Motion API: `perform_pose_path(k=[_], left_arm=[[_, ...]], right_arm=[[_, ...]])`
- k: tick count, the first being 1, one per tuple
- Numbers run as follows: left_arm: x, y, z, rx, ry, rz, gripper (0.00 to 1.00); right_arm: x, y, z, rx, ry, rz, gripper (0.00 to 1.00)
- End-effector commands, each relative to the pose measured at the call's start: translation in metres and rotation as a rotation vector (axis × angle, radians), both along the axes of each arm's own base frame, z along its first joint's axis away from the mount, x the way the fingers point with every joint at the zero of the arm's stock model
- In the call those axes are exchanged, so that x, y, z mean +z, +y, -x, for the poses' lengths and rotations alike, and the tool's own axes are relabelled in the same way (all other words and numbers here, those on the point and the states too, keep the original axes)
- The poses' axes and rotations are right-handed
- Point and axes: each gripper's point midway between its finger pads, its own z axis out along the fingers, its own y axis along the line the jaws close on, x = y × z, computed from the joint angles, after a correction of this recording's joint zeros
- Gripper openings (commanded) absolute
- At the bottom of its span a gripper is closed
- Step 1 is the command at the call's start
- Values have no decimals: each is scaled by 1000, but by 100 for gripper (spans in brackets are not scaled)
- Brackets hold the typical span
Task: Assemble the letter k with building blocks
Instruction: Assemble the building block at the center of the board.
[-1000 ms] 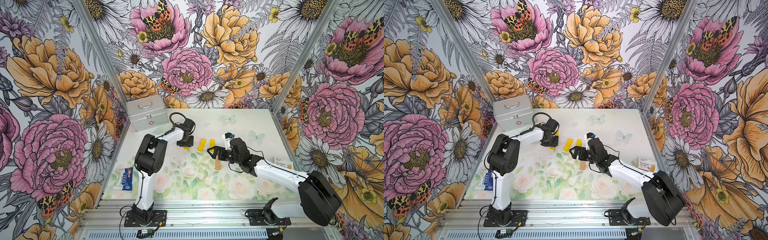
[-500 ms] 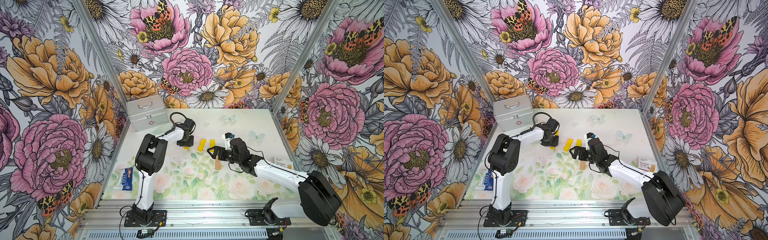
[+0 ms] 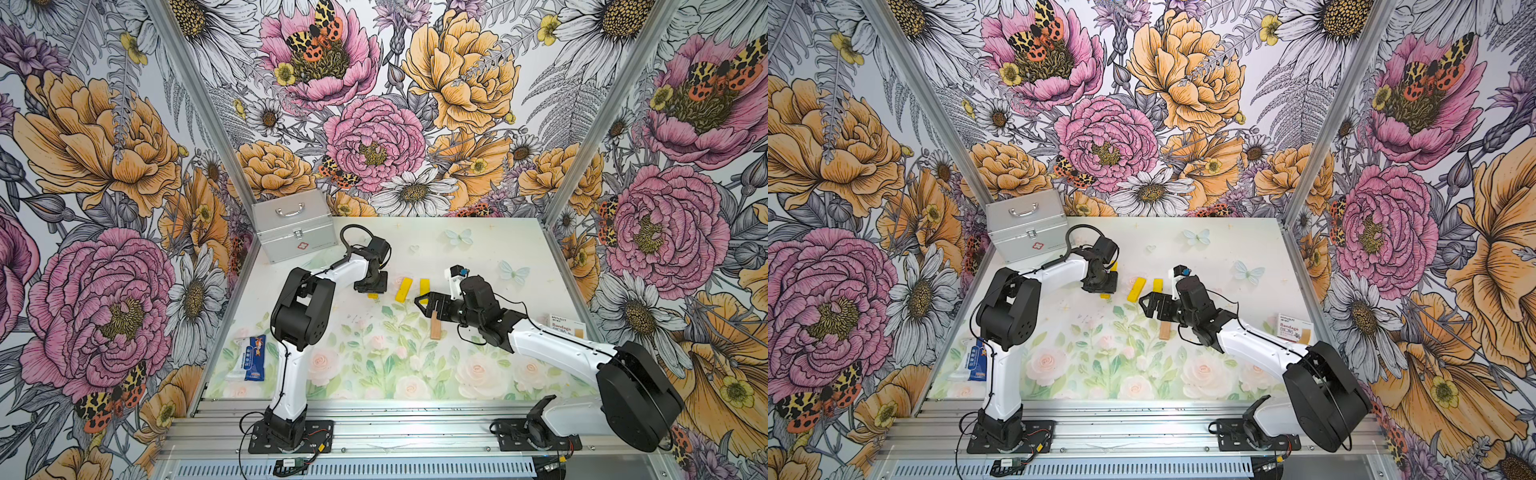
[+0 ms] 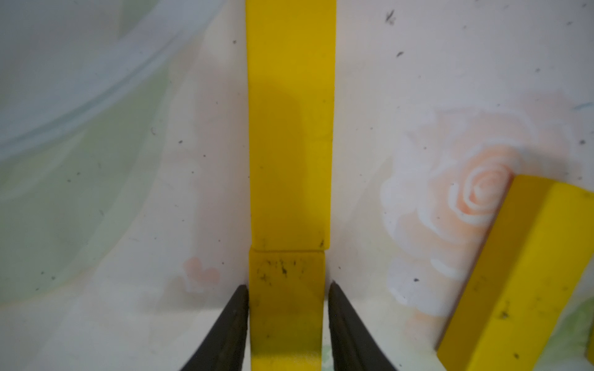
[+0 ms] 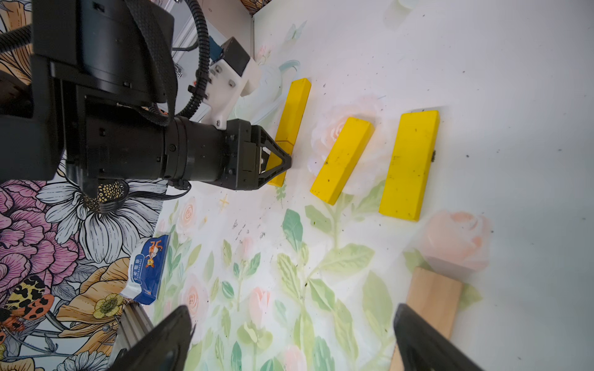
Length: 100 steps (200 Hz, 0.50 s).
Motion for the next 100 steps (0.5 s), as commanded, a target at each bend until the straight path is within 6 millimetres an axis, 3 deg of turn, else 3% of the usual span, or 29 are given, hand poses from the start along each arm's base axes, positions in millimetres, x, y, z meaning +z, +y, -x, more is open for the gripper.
perform_pose_path(k=[1, 100], left_arm=[[-12, 4, 6, -5, 36, -38, 43], [27, -4, 11, -19, -31, 7, 47]], right_arm=[[13, 1, -4, 7, -52, -15, 99], [11, 1, -5, 7, -44, -13, 99]])
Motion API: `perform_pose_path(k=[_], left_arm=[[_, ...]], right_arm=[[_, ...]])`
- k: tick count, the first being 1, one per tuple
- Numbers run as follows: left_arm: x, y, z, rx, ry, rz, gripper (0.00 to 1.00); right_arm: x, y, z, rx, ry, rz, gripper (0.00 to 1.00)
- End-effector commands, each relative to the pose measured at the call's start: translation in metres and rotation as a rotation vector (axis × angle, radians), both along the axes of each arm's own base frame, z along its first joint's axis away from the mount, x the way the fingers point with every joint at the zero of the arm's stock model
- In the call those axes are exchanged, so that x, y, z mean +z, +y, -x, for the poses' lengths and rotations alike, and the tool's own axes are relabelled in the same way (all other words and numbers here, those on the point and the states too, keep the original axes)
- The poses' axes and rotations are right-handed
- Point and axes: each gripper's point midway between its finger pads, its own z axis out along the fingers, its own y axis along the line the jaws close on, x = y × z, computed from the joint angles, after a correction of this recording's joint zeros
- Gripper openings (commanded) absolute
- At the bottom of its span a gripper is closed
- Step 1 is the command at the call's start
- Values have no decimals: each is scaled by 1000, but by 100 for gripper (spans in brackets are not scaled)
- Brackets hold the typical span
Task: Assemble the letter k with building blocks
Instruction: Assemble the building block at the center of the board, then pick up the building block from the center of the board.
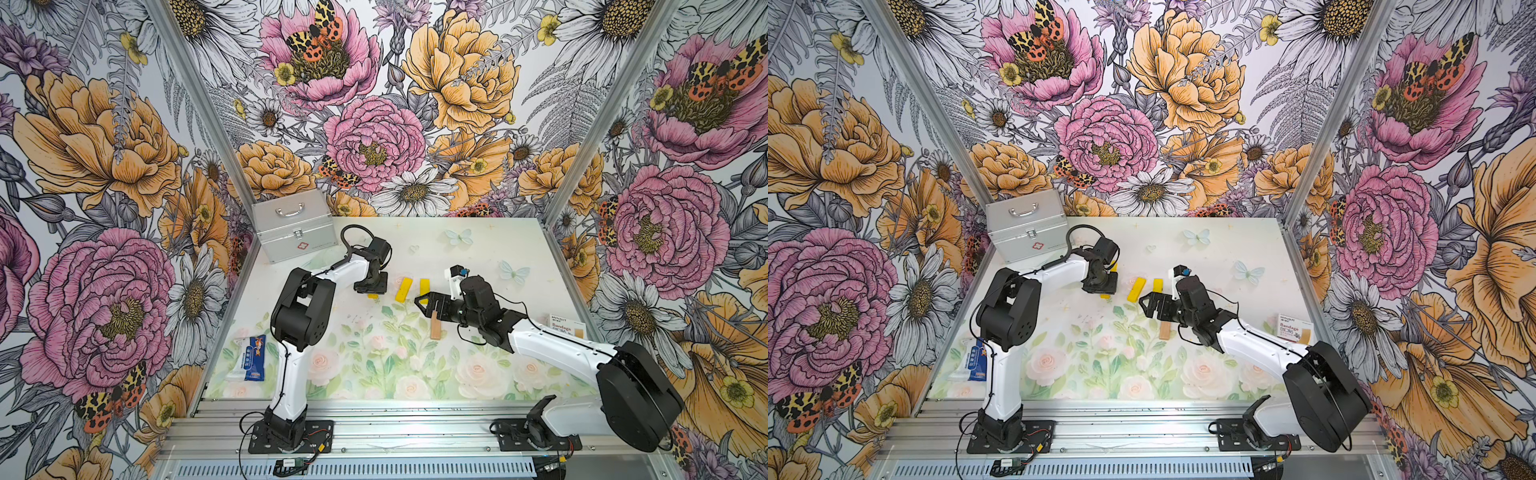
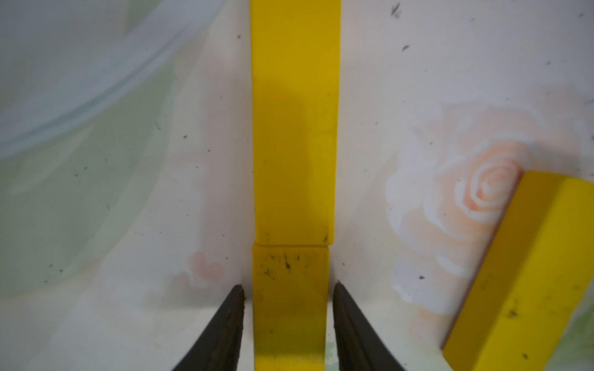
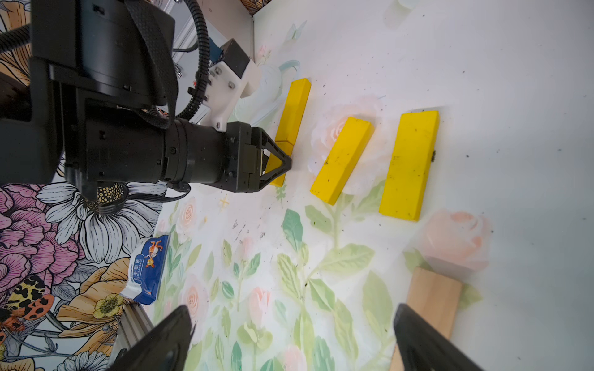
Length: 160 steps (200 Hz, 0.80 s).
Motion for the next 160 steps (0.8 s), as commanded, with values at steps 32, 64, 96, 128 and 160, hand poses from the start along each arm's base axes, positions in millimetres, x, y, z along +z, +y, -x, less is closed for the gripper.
perform_pose_path(k=[32, 64, 96, 128, 160], left_arm=[[43, -6, 18, -14, -45, 56, 47], [64, -21, 32, -46, -71, 101, 47], [70, -52, 42, -106, -78, 127, 47], [62, -77, 44, -153, -66, 130, 47], [51, -95, 40, -184, -53, 125, 47]], right_arm=[[9, 1, -4, 7, -41, -12, 99], [13, 1, -5, 9, -47, -22, 99], [18, -2, -5, 5, -54, -30, 100], [18, -12, -5, -12, -51, -41, 99], [18, -33, -4, -54, -53, -44, 99]])
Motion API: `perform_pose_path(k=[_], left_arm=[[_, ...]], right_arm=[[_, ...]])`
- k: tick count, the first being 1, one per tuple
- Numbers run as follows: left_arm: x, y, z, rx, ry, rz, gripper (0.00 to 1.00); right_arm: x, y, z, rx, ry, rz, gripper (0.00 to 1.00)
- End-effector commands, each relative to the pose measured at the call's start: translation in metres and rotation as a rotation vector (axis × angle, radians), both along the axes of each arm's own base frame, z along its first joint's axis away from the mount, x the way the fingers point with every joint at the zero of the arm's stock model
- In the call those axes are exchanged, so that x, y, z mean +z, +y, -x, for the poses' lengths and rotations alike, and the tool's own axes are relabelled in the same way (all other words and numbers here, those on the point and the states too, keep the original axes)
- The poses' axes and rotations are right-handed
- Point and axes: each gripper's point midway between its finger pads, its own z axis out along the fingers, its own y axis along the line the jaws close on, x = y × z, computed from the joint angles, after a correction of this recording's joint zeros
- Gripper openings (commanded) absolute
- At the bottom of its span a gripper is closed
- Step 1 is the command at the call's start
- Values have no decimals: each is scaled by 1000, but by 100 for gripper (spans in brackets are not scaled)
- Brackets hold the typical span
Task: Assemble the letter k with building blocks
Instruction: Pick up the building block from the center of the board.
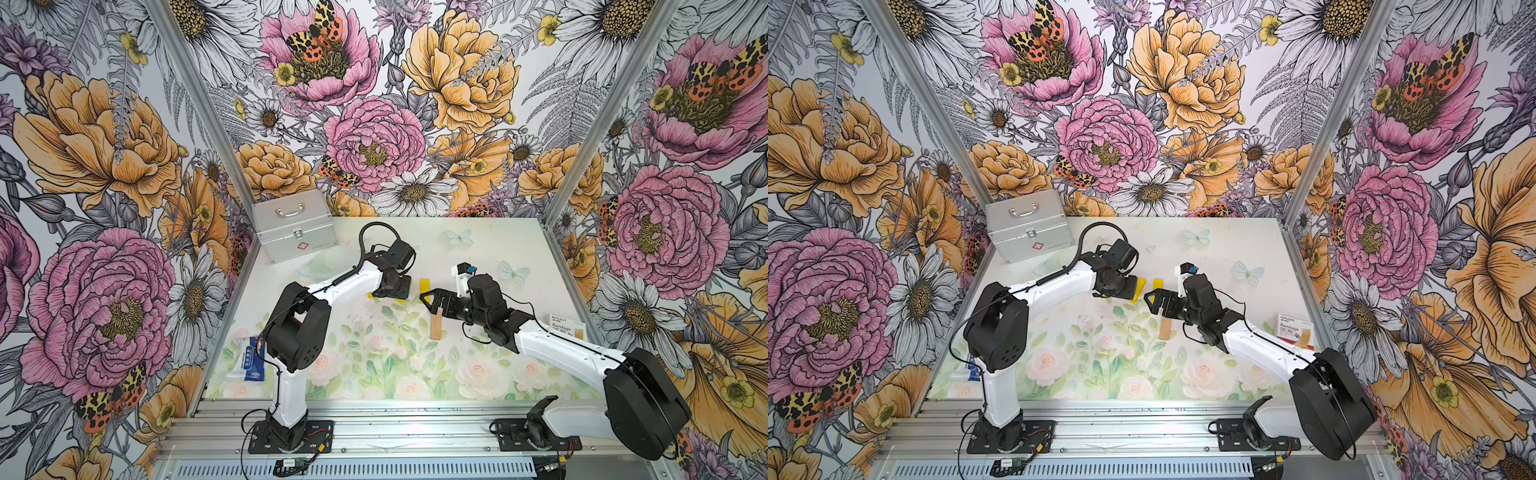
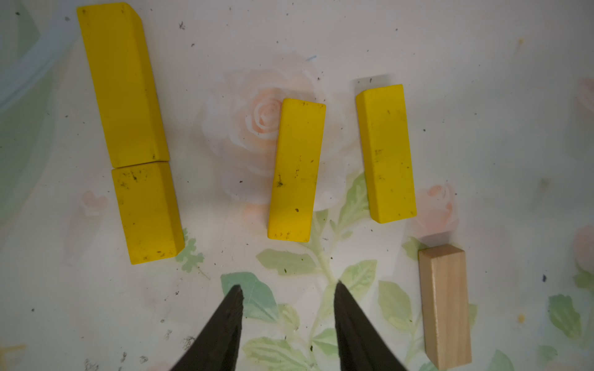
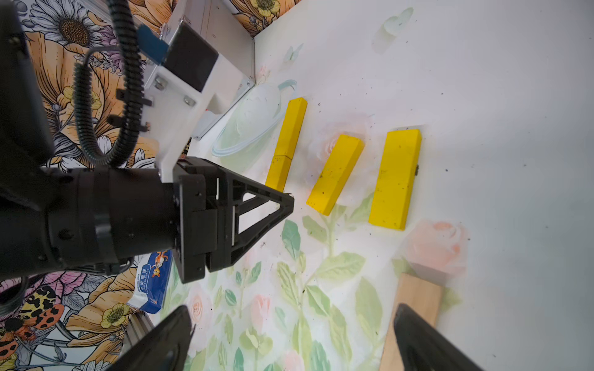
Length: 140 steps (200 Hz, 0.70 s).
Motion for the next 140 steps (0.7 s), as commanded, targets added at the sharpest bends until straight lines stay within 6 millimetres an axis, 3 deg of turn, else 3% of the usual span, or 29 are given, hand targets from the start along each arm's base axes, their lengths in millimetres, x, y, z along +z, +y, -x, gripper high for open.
perform_pose_path(k=[1, 52, 140], left_arm=[[-4, -14, -5, -19, 11, 16, 47], [-17, -26, -16, -36, 14, 0, 48], [-30, -22, -33, -48, -16, -83, 50]], right_arm=[[6, -13, 2, -13, -29, -11, 99], [2, -35, 2, -56, -20, -3, 99], [-2, -44, -6, -66, -11, -1, 99]])
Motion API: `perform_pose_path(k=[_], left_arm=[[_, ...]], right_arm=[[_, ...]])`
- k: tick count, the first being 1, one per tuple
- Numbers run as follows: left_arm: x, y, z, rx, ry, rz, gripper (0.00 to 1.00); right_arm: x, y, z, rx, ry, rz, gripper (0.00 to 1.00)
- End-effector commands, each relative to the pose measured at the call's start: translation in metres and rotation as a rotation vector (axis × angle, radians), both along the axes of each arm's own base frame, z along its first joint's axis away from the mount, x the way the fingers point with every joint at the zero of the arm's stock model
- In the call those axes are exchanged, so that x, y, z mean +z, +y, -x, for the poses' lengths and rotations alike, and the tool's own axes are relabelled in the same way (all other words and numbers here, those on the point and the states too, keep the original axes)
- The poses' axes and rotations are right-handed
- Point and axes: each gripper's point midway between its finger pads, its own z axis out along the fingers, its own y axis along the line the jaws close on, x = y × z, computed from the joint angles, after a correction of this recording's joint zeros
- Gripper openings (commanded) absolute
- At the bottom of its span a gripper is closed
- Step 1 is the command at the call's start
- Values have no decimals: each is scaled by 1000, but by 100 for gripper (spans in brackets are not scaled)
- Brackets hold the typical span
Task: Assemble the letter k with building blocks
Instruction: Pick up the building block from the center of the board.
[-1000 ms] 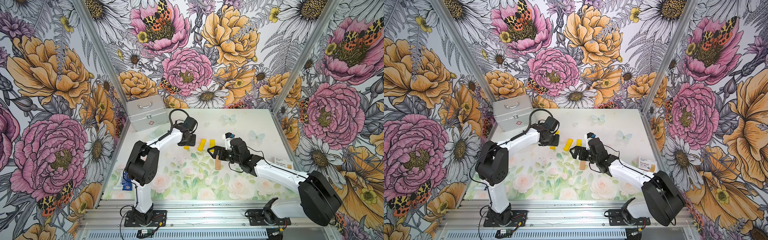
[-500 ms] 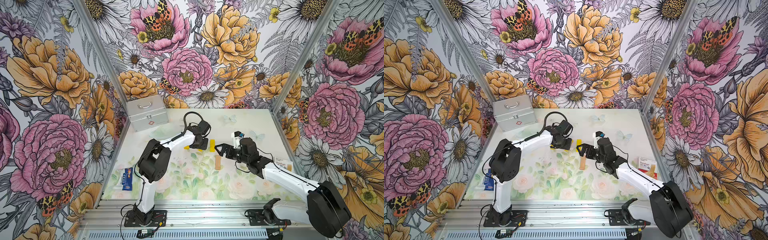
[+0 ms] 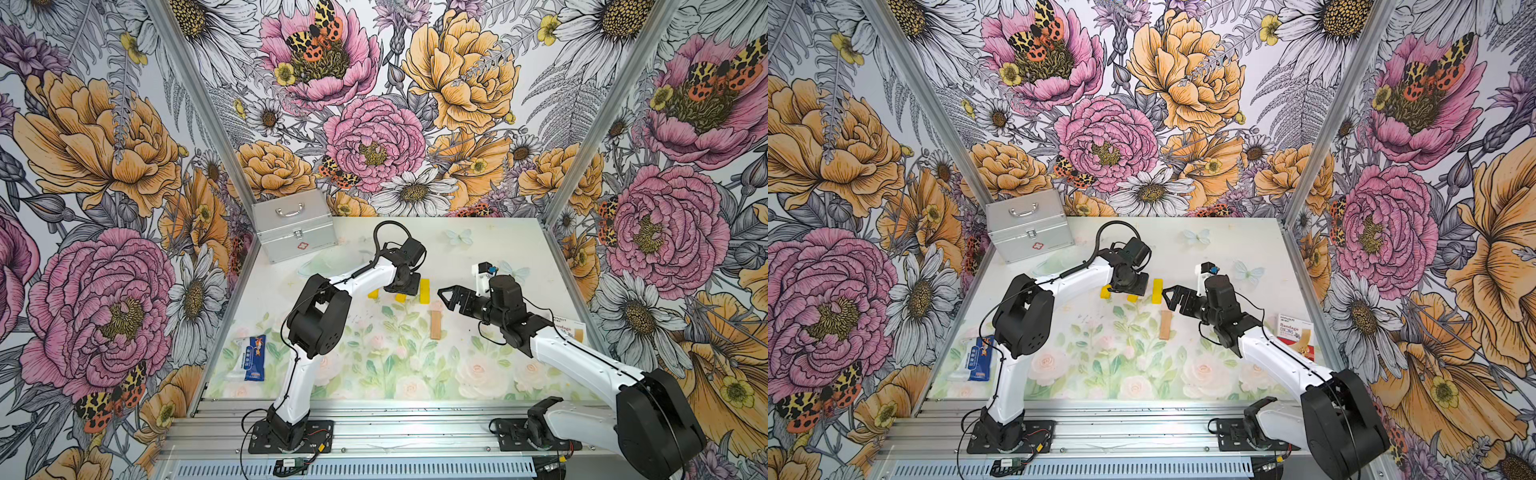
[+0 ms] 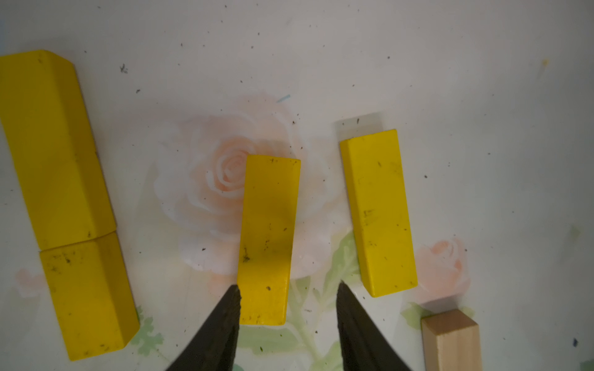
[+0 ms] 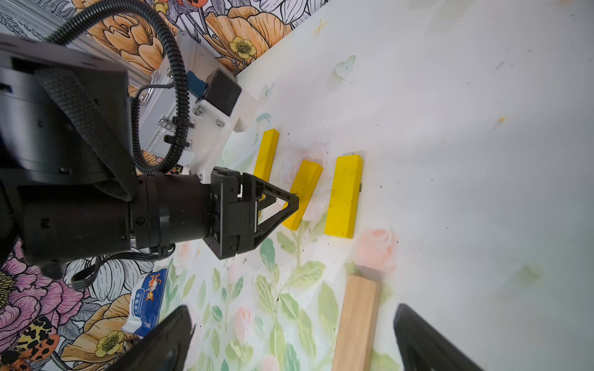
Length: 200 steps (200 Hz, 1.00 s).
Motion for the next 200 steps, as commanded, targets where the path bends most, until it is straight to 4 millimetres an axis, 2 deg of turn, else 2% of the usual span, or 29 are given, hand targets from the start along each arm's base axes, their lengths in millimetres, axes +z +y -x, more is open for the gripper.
perform_pose_path(k=[1, 59, 147, 200], left_arm=[[-6, 3, -4, -20, -9, -49, 50], [-13, 7, -14, -21, -14, -76, 50], [-26, 9, -17, -17, 13, -87, 51], [-32, 14, -15, -14, 33, -90, 41]], right_arm=[[-3, -1, 1, 18, 2, 8, 99], [-4, -5, -2, 11, 5, 4, 99], [-6, -8, -2, 5, 12, 3, 99], [-7, -9, -2, 0, 16, 1, 100]])
